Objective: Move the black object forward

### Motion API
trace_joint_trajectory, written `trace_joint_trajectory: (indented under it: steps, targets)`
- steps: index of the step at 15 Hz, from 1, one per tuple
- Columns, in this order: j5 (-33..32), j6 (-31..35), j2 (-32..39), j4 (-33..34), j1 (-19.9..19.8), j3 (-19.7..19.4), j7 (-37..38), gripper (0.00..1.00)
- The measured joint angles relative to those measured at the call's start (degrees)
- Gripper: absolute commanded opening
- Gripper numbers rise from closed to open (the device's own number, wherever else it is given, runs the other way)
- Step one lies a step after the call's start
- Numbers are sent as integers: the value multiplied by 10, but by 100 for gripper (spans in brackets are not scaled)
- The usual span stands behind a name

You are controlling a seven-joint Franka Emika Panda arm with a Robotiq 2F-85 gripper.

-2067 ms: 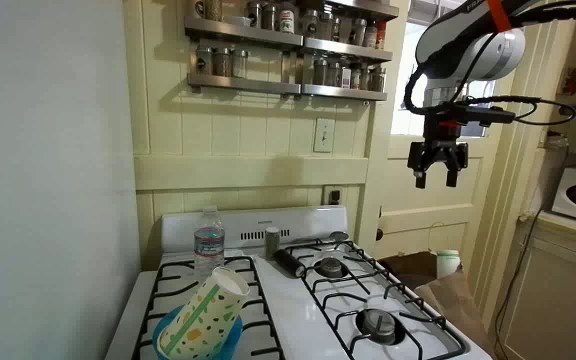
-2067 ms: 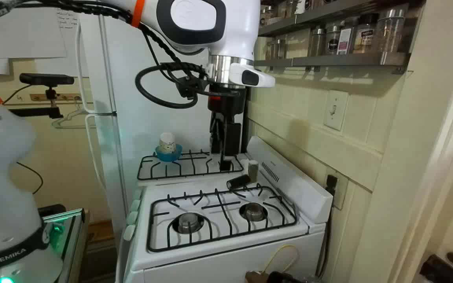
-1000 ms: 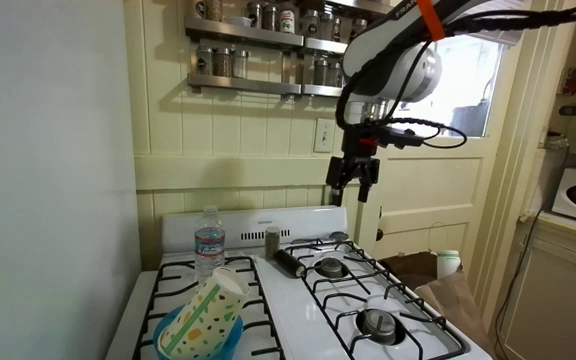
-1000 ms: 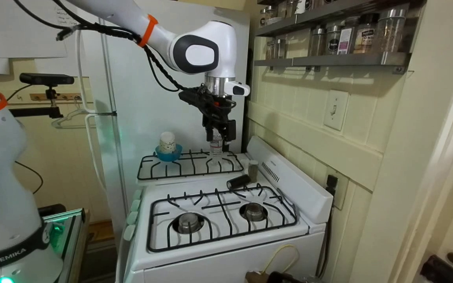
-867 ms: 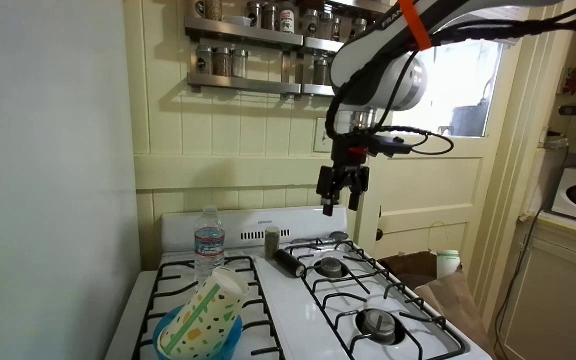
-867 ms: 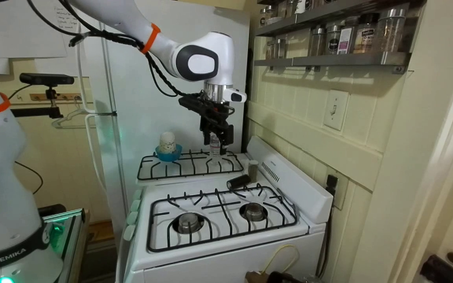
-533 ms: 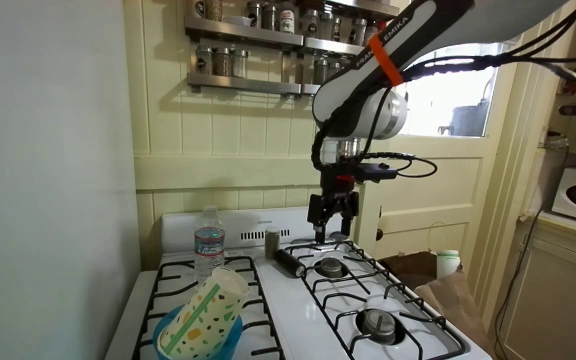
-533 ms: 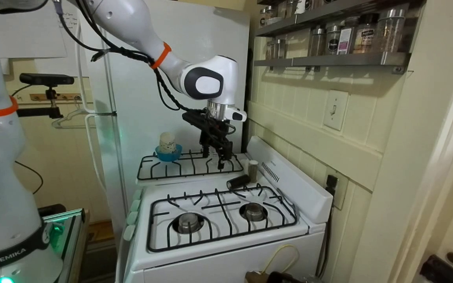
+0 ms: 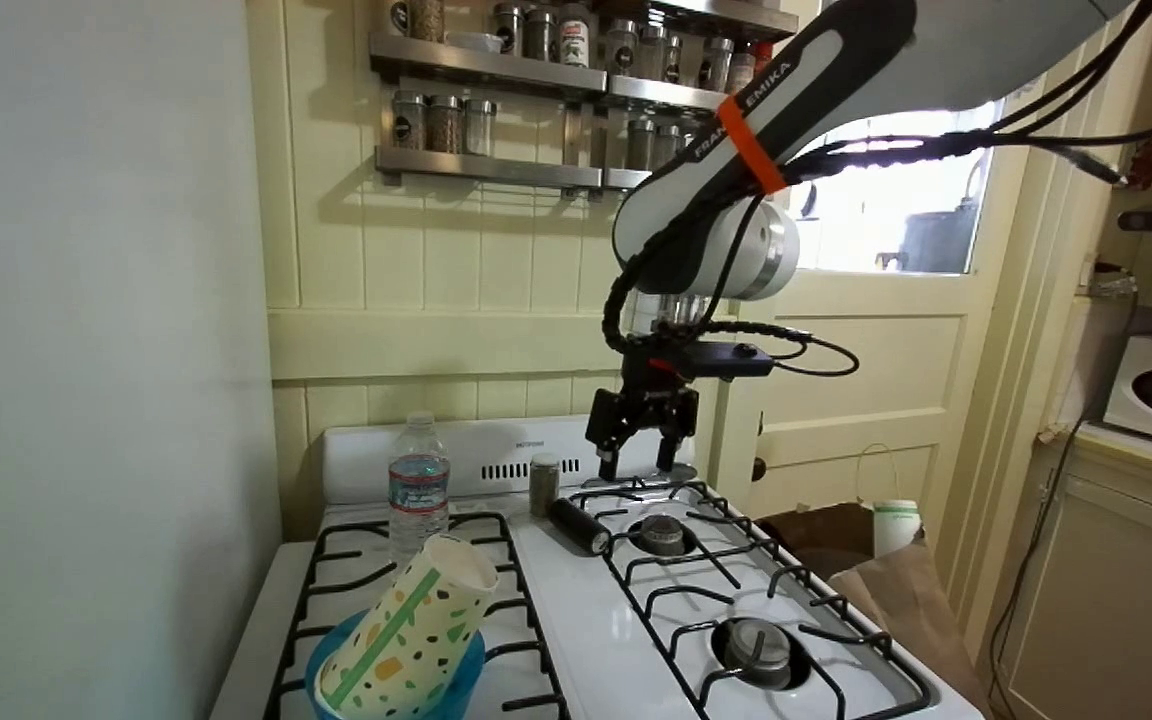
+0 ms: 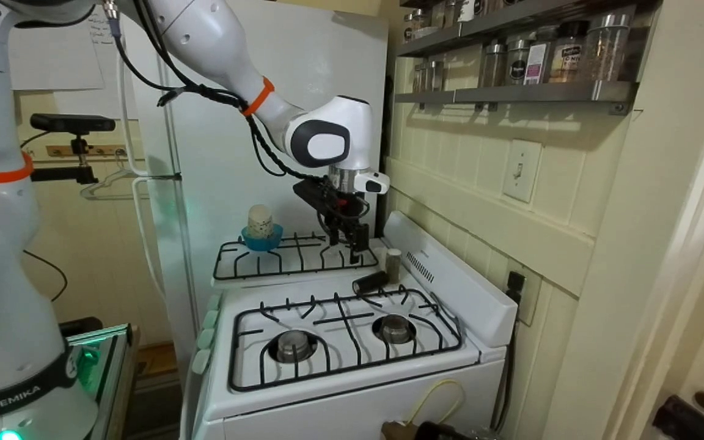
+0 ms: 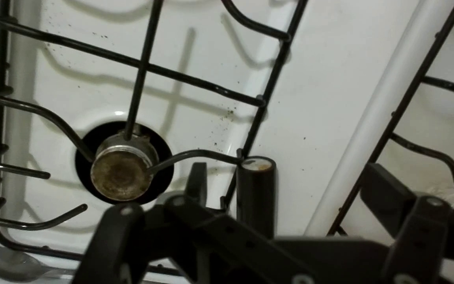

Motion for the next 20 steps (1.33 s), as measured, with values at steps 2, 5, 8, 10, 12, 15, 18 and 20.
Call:
trace_joint_trajectory:
  steps: [2,5,8,10,12,15,18,20]
  targets:
    - [16,44,25,-1,0,10,9,100]
    - [18,103,63,1,2,18,31,100]
    - [18,141,95,9,3,19,50,100]
    - [18,152,113,18,3,19,53,100]
    - [18,153,130,31,3,21,55,100]
    - [18,153,148,47,3,22,57,98]
    - [18,153,161,59,3,22,59,97]
    - [18,153,168,63,3,22,60,96]
